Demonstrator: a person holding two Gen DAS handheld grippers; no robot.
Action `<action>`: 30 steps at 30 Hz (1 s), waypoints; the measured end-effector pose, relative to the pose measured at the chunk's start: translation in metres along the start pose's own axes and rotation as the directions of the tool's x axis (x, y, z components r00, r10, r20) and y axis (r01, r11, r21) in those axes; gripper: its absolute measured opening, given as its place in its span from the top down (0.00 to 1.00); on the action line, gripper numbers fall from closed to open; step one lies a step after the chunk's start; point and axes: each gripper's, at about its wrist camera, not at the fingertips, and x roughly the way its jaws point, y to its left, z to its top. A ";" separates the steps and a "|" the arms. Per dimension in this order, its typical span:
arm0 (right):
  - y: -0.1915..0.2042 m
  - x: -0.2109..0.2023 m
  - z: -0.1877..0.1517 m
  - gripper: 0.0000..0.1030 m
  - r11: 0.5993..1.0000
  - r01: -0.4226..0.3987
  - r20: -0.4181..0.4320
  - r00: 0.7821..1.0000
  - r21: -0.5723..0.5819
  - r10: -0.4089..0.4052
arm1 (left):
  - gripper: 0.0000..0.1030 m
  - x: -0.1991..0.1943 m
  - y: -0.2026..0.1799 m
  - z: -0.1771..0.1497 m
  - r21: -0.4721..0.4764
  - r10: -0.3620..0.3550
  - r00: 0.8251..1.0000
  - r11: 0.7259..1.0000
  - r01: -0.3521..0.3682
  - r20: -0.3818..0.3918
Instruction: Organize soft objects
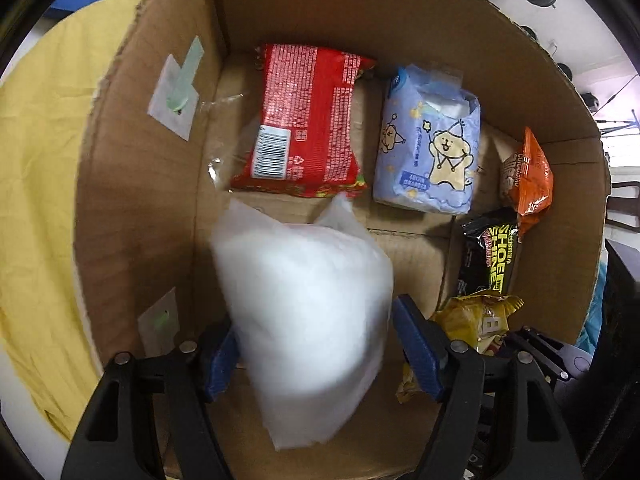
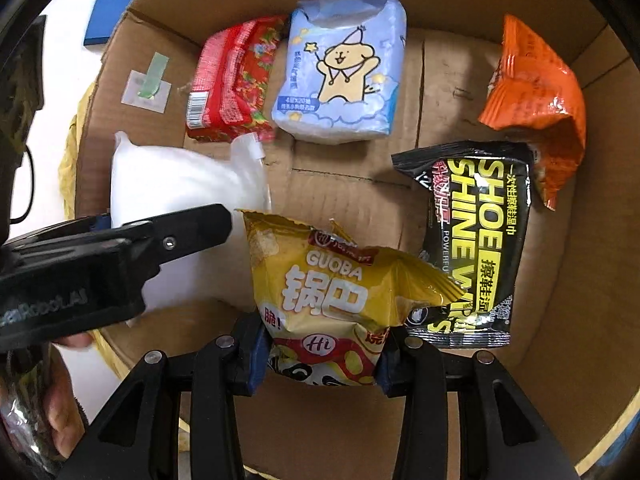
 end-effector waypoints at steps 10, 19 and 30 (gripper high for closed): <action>0.000 0.001 -0.002 0.42 0.999 0.047 0.024 0.999 0.001 -0.047 | 0.32 -0.029 0.001 -0.009 -0.005 0.040 0.998 0.999 -0.040 0.058; -0.007 -0.044 -0.021 0.30 0.989 0.146 0.116 0.982 0.020 -0.148 | 0.16 -0.073 -0.011 -0.036 0.024 0.107 0.972 0.993 -0.115 0.207; -0.022 -0.096 -0.052 0.02 0.975 0.208 0.214 0.952 0.079 -0.221 | 0.04 -0.102 -0.034 -0.061 0.028 0.144 0.942 0.987 -0.160 0.302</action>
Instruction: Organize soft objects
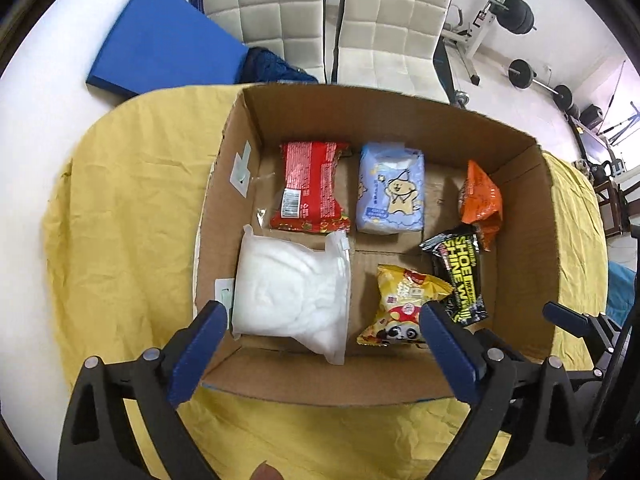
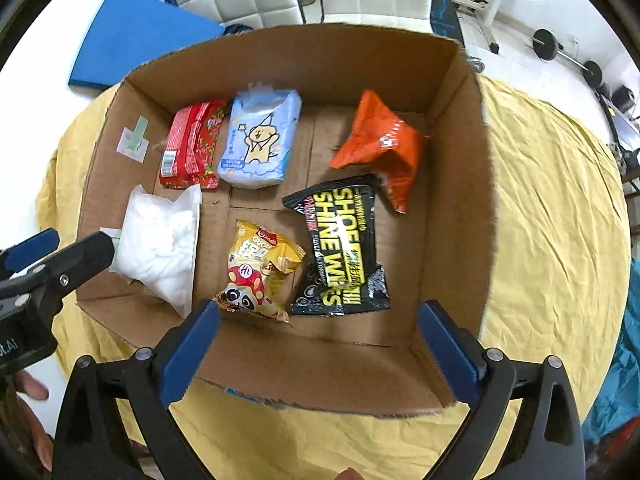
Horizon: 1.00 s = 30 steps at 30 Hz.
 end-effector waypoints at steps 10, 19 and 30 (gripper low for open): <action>-0.011 -0.079 -0.027 0.02 0.999 -0.022 0.088 0.996 0.030 0.019 | 0.04 -0.072 -0.016 -0.021 -0.012 0.013 0.991 1.000 -0.011 0.136; -0.019 -0.191 -0.069 0.02 0.999 -0.051 0.230 0.972 0.018 0.046 | 0.04 -0.164 -0.030 -0.052 0.012 -0.003 0.968 1.000 0.000 0.250; -0.015 -0.297 -0.118 0.00 0.998 -0.055 0.349 0.936 0.007 0.049 | 0.04 -0.246 -0.044 -0.085 0.057 -0.001 0.938 0.998 -0.020 0.348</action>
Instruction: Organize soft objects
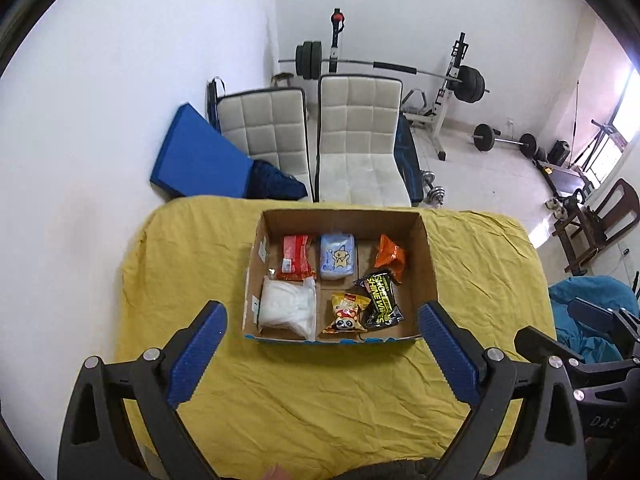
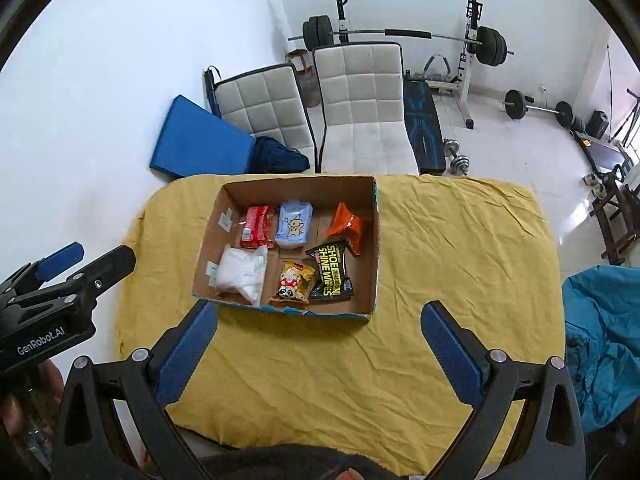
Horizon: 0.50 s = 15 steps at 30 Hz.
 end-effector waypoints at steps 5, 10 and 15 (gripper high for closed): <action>0.005 -0.024 -0.005 0.00 1.000 0.008 0.021 1.000 -0.004 -0.008 | 0.04 -0.020 -0.004 -0.005 -0.003 -0.010 1.000 1.000 0.010 0.024; 0.006 -0.033 -0.009 0.00 1.000 0.025 0.034 0.999 -0.005 -0.025 | 0.00 -0.025 -0.004 -0.011 -0.011 -0.013 0.999 1.000 0.013 0.032; 0.007 -0.035 -0.012 0.00 0.999 0.045 0.036 0.998 -0.008 -0.045 | 0.00 -0.027 -0.002 -0.014 -0.025 -0.009 0.999 1.000 0.010 0.041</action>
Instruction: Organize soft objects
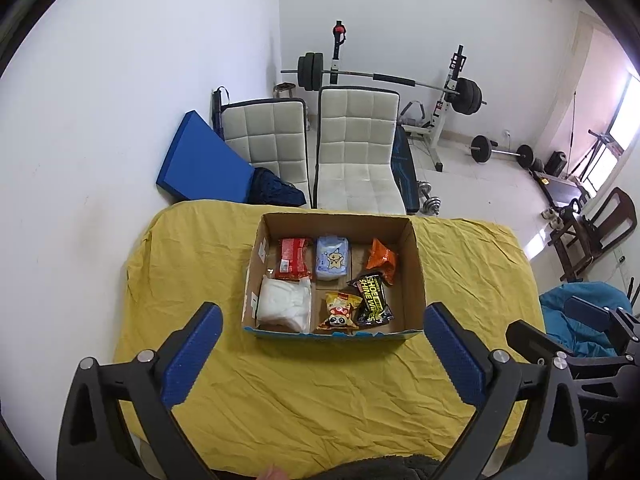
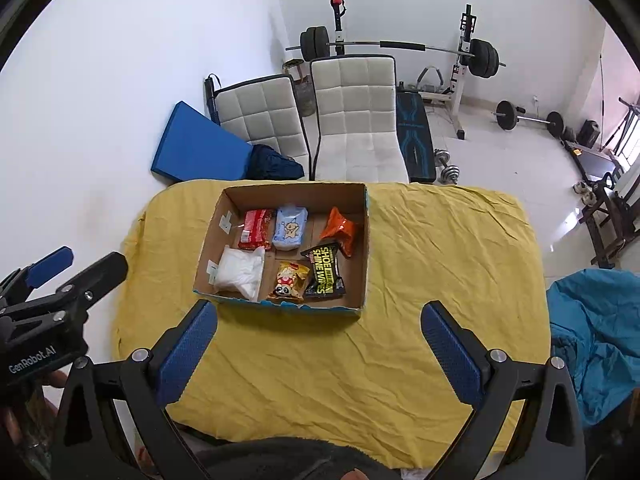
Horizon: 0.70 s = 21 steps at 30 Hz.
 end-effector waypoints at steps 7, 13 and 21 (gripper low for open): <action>-0.001 -0.005 -0.002 0.00 1.000 0.030 0.015 0.999 -0.003 -0.030 | 0.00 -0.007 0.004 -0.004 -0.015 0.019 1.000 1.000 -0.019 0.017; -0.001 -0.008 -0.002 0.00 0.999 0.042 0.029 0.999 -0.005 -0.042 | 0.00 -0.012 0.007 -0.008 -0.023 0.021 1.000 1.000 -0.020 0.023; 0.000 -0.008 -0.003 0.00 0.999 0.045 0.028 0.999 -0.005 -0.045 | 0.00 -0.013 0.006 -0.009 -0.020 0.024 1.000 1.000 -0.023 0.016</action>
